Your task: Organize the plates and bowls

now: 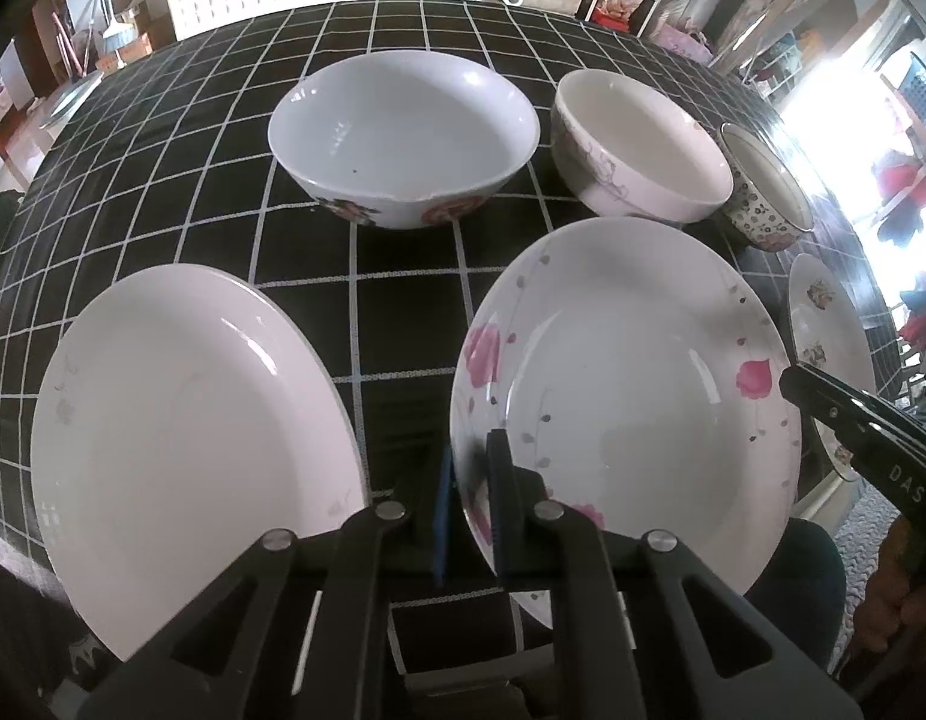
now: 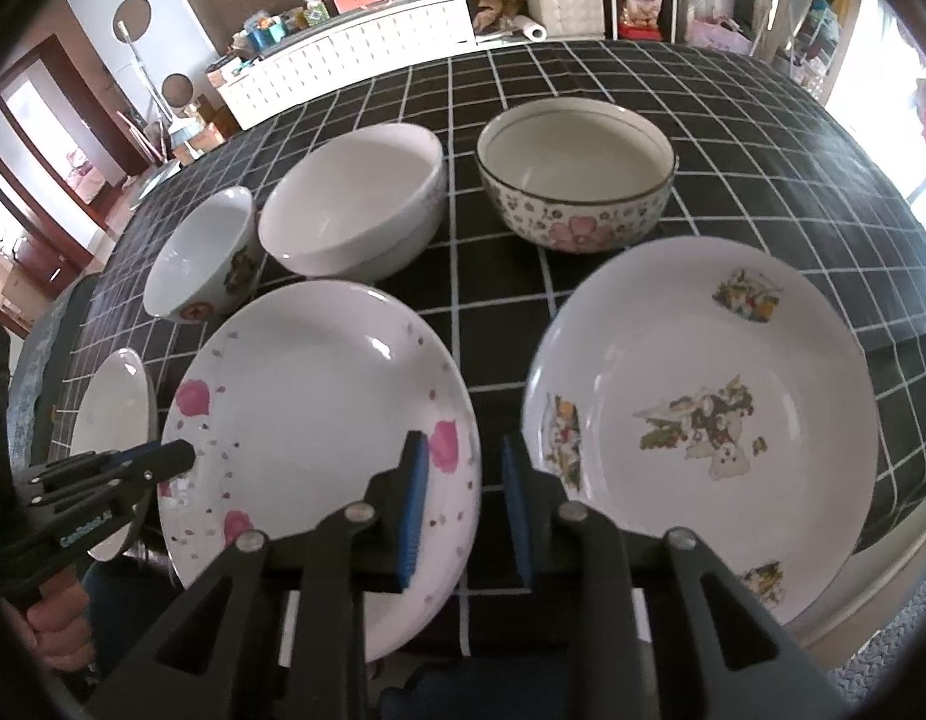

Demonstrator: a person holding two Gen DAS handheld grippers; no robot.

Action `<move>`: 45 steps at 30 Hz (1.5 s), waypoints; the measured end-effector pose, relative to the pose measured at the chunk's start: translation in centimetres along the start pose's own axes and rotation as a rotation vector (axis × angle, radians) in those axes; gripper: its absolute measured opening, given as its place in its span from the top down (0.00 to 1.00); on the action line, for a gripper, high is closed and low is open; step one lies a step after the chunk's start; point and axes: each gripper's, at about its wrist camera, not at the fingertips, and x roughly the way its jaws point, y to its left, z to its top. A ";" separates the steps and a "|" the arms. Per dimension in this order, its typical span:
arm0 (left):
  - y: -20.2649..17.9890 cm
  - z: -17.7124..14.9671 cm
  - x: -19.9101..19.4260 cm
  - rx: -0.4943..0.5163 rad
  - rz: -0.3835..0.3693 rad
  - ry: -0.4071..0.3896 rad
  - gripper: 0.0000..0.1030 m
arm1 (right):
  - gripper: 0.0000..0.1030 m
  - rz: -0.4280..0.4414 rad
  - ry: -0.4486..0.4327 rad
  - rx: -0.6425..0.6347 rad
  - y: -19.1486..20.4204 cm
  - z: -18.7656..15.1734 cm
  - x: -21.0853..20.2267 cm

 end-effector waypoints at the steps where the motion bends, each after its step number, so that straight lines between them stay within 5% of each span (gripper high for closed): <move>1: 0.0 0.0 0.0 0.001 0.001 0.000 0.91 | 0.72 0.000 0.001 0.000 0.0 -0.1 0.0; 7: -0.1 -0.1 -0.1 0.003 0.002 0.000 0.91 | 0.72 0.010 0.014 -0.008 0.4 0.2 1.2; 11: -0.1 -0.1 0.0 0.004 0.004 -0.001 0.91 | 0.89 -0.001 0.010 -0.007 0.3 0.2 1.6; 25: -1.1 -0.5 -0.1 0.030 0.050 -0.022 0.90 | 0.79 -0.133 0.010 -0.094 2.3 0.1 1.9; 34: -0.1 -0.6 -2.5 -0.007 0.040 -0.062 0.89 | 0.80 -0.058 0.046 -0.003 1.5 0.1 1.2; 45: 4.5 -2.4 -6.7 -0.104 0.073 -0.114 0.87 | 0.80 0.001 0.005 -0.078 6.8 1.0 -0.3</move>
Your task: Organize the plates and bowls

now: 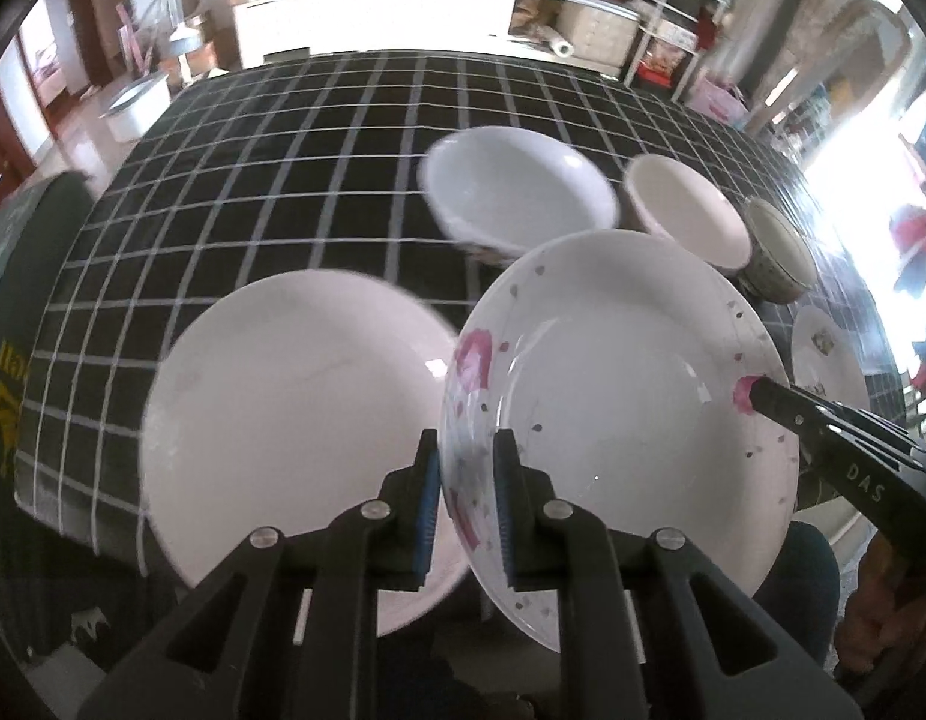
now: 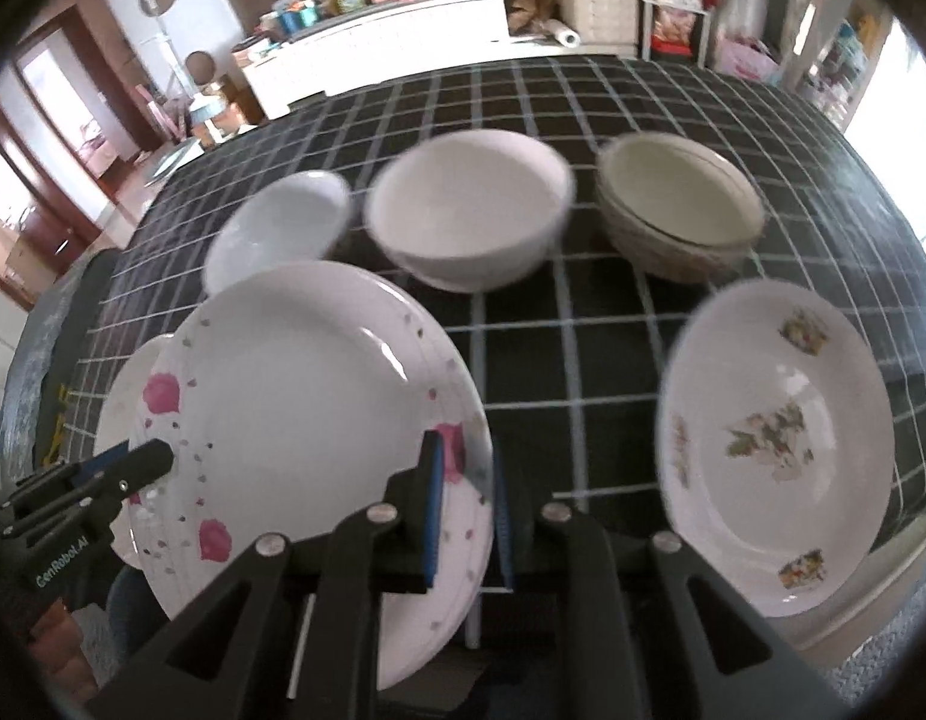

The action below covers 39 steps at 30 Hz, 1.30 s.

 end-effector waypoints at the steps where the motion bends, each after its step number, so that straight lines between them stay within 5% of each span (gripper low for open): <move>1: 0.6 -0.2 -0.3 -0.010 0.007 -0.004 0.87 | 0.80 0.007 0.001 -0.010 0.7 0.1 0.2; 17: 10.8 -2.6 -3.0 -0.174 0.113 -0.032 0.87 | 0.80 0.064 0.064 -0.217 11.5 0.3 3.6; 39: 13.7 -1.8 -1.3 -0.210 0.143 -0.013 0.87 | 0.81 0.055 0.101 -0.276 15.3 0.8 6.2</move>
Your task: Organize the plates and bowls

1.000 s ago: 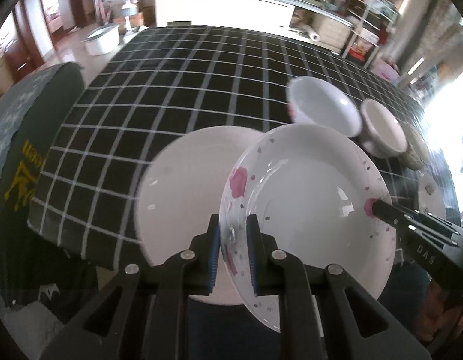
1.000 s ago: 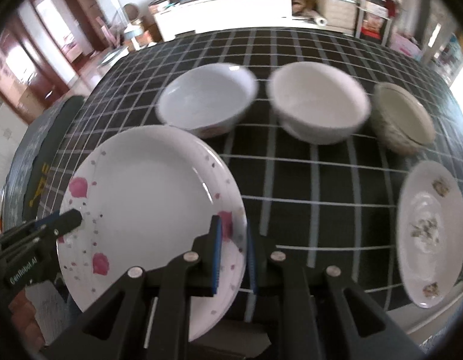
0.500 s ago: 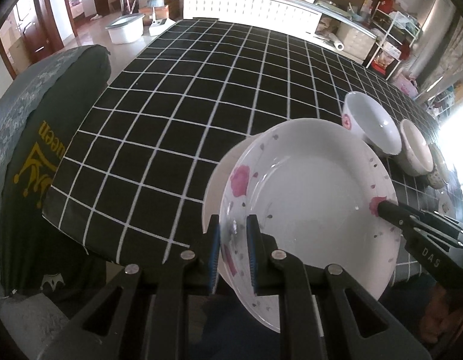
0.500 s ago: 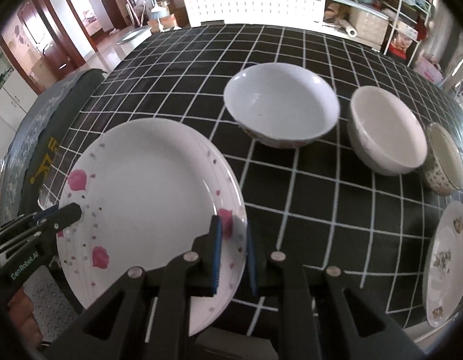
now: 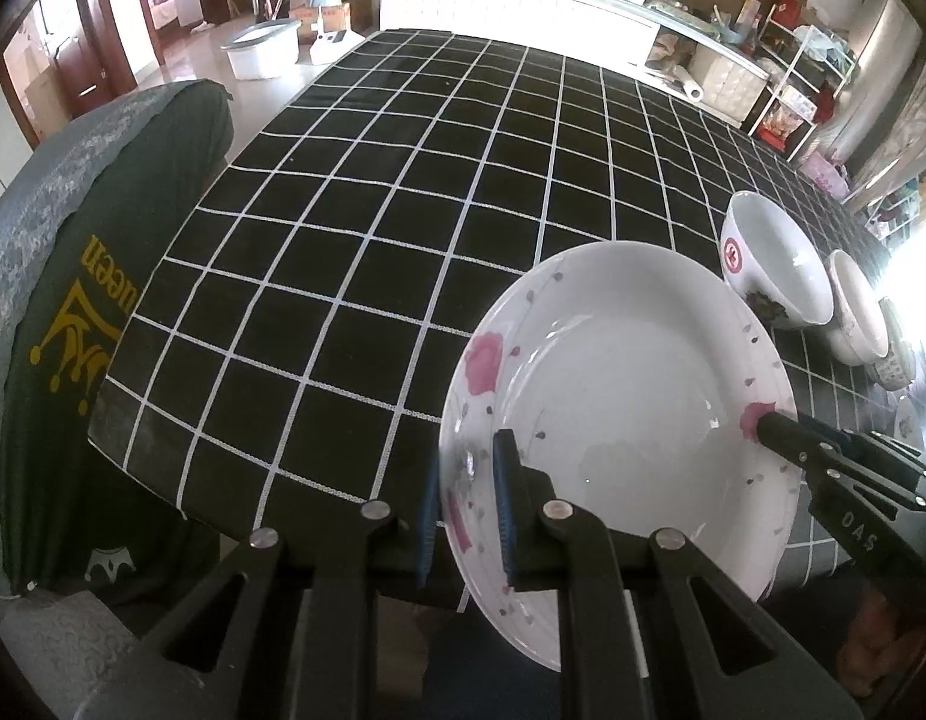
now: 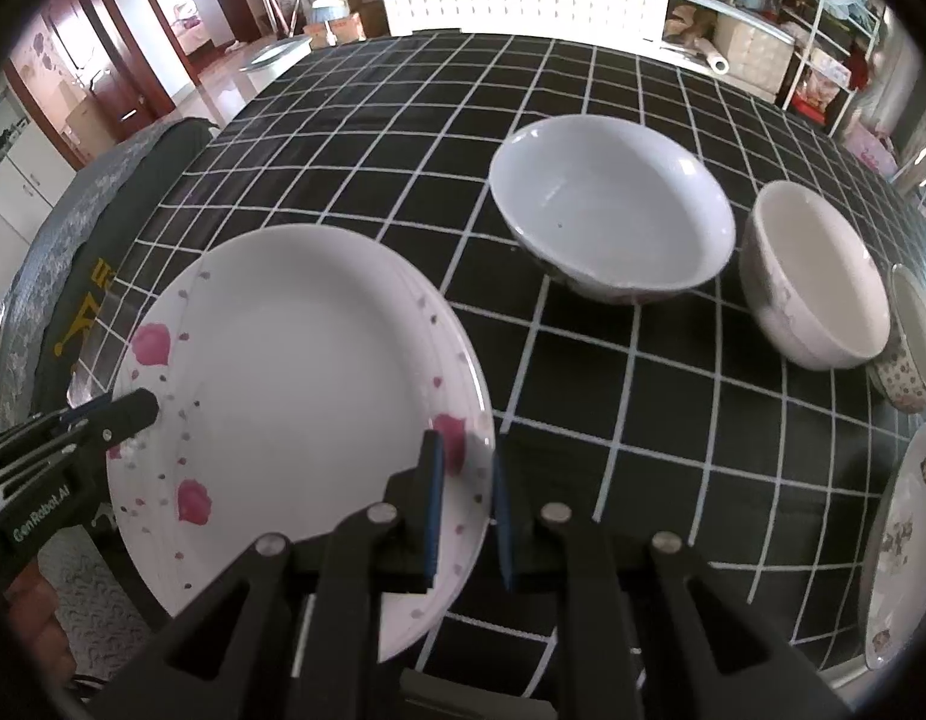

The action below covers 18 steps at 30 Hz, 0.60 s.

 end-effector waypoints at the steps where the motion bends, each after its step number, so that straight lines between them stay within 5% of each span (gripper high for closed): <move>1: 0.0 0.0 0.2 -0.001 -0.002 0.004 0.87 | 0.80 -0.003 -0.001 -0.002 0.0 0.1 0.1; 18: 0.4 0.2 1.4 -0.004 -0.016 0.022 0.87 | 0.81 -0.017 0.006 -0.005 0.2 -0.1 0.7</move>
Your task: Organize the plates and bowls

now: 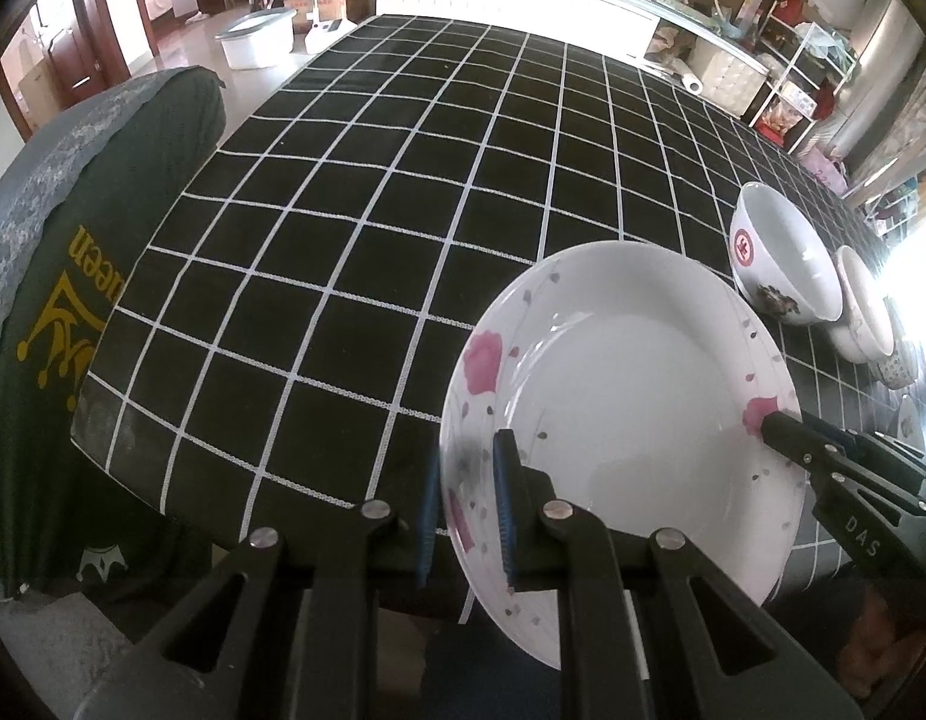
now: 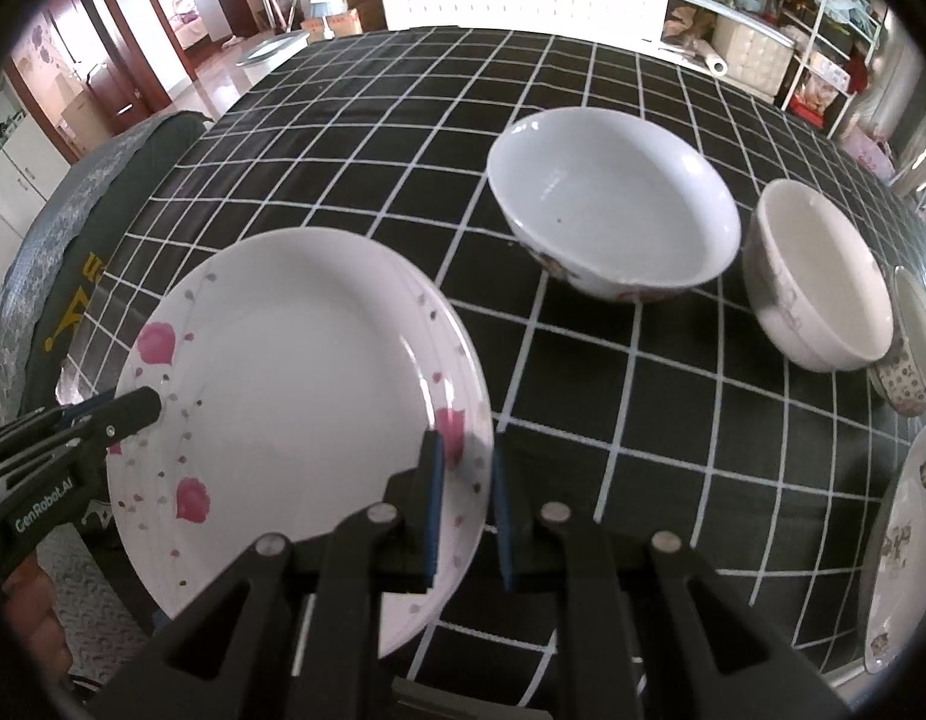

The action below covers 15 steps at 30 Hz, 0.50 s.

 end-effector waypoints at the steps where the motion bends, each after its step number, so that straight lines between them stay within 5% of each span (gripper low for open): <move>1: 0.0 0.0 -0.1 0.000 0.001 0.000 0.87 | 0.81 0.004 0.000 0.002 -0.1 0.0 0.0; 15: -1.2 -0.9 -4.2 0.026 0.011 -0.076 0.87 | 0.81 0.054 -0.046 0.053 -1.6 -1.1 -3.3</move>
